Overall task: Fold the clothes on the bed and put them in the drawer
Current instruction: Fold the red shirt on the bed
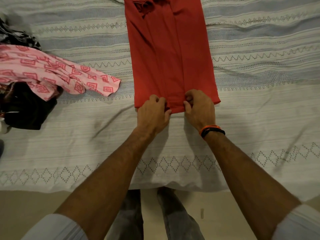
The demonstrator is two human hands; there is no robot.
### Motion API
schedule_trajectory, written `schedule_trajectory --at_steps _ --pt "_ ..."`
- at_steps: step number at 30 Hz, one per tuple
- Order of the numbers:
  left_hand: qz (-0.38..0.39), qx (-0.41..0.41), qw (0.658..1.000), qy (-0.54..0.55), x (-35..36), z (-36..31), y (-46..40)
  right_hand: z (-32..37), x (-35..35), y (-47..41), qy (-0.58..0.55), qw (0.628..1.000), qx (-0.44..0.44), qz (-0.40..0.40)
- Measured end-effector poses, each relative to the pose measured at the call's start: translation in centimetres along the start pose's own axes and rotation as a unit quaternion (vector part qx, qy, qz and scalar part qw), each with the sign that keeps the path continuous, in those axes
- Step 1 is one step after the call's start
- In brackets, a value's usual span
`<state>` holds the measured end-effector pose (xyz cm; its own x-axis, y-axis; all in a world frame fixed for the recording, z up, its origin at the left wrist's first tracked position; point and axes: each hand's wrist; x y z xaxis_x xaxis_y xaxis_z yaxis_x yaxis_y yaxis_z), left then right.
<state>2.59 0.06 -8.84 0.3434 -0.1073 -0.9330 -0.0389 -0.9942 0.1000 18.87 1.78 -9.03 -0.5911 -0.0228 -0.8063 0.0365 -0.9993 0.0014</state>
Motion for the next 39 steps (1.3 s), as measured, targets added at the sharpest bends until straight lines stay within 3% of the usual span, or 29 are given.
schedule_trajectory --at_steps 4,9,12,14,17,22,26,31,39 --pt "-0.079 -0.003 0.995 -0.061 0.0 0.7 0.4 0.2 0.1 0.2 0.046 0.998 -0.029 -0.011" --pt "-0.057 -0.061 0.996 -0.012 0.1 3.0 1.6 0.7 0.4 0.2 0.064 0.992 -0.104 -0.030" --pt "-0.095 -0.049 0.994 -0.017 -0.3 3.8 1.5 1.9 1.4 -0.1 0.035 0.983 -0.177 0.035" --pt "-0.070 -0.029 0.995 -0.062 -0.2 4.5 1.2 2.5 2.4 -0.4 0.051 0.973 -0.204 0.092" --pt "-0.032 -0.023 0.997 -0.070 -0.1 5.6 1.1 2.9 3.4 -0.5 0.082 0.966 -0.222 0.107" --pt "-0.045 -0.032 0.998 -0.030 -1.2 6.4 1.1 3.0 2.8 -0.8 0.062 0.973 -0.196 0.101" --pt "0.002 -0.067 0.997 -0.024 -3.1 6.2 -0.4 4.4 1.4 -1.9 0.061 0.980 -0.139 0.129" --pt "0.005 -0.118 0.992 0.050 -6.2 6.1 -5.3 6.4 0.3 -5.2 -0.034 0.998 -0.033 0.052" --pt "0.014 -0.081 0.995 0.061 -8.5 7.0 -15.2 8.2 2.3 -11.2 -0.070 0.996 0.050 0.036"
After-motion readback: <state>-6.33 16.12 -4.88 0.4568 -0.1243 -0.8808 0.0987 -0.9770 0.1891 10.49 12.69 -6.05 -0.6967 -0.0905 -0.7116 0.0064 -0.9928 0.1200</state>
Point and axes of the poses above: each hand's wrist, its own y-axis away from the middle knuckle, its own x-axis out of the palm, z = x × y, and after that the axes turned 4 degrees about -x, right-handed
